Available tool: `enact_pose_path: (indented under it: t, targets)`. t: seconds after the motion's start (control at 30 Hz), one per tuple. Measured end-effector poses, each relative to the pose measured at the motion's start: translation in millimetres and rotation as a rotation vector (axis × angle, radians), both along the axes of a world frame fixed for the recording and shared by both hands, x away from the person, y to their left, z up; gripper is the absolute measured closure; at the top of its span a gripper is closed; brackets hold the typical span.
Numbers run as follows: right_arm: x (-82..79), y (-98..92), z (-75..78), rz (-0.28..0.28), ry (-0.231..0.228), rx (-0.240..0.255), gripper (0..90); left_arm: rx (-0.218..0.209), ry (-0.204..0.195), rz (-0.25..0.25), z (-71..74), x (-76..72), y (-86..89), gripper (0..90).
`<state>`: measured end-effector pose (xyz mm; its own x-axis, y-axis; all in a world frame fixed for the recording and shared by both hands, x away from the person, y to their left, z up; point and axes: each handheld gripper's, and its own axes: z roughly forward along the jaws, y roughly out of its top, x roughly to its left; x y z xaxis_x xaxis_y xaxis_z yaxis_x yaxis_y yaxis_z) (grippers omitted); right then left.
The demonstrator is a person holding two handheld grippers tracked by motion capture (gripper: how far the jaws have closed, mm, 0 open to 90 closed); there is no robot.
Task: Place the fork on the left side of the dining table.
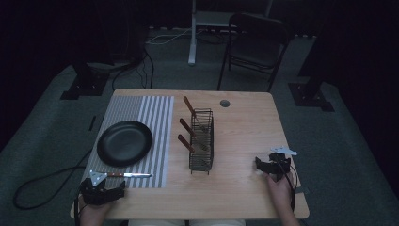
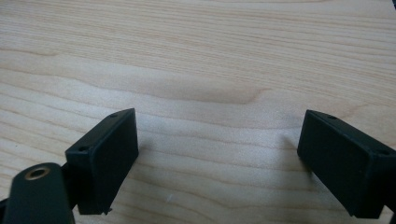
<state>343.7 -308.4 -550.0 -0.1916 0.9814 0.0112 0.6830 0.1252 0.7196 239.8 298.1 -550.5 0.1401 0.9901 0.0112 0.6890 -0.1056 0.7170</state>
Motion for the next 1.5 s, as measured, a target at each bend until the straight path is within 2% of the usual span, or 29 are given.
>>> enact_pose_path:
  t: [0.17, 0.6, 0.83, 0.9, 0.97, 1.07, 1.17, 1.4, 1.5]
  targets:
    - [-1.5, 0.8, 0.0, -0.008, 0.001, 0.001, 12.0, 0.003, 0.012, -0.002, 1.0, 0.7, 0.1, 0.0]
    - [-3.1, 0.9, 0.0, -0.010, 0.001, 0.002, 12.1, 0.000, 0.012, -0.017, 1.1, 0.8, 1.6, 0.0]
    - [-4.2, 0.3, 0.0, -0.012, 0.001, 0.001, 12.1, 0.004, 0.029, -0.017, 3.2, 1.6, 1.6, 1.1]
    - [-4.3, 0.2, 0.0, -0.012, 0.000, 0.001, 12.1, 0.004, 0.036, -0.014, 5.0, 0.9, 0.2, 3.7]
    - [-4.3, 0.2, 0.0, -0.012, 0.000, 0.001, 12.1, 0.001, 0.040, -0.015, 6.3, 0.0, -1.0, 3.7]
    - [-4.3, 0.2, 0.0, -0.013, 0.000, 0.001, 12.1, -0.021, 0.027, -0.021, 11.4, -1.6, -2.6, 3.8]
    - [-4.3, 0.2, 0.0, -0.012, 0.000, 0.000, 12.1, -0.045, 0.041, -0.050, 14.0, -1.4, -5.5, 4.7]
    - [-4.3, 0.2, 0.0, -0.012, 0.000, 0.001, 12.1, -0.049, 0.035, -0.092, 21.1, 0.4, -14.0, 5.3]
    - [-4.3, 0.2, -0.1, -0.012, 0.000, 0.001, 12.1, -0.055, 0.039, -0.135, 26.2, 4.8, -20.8, 5.4]
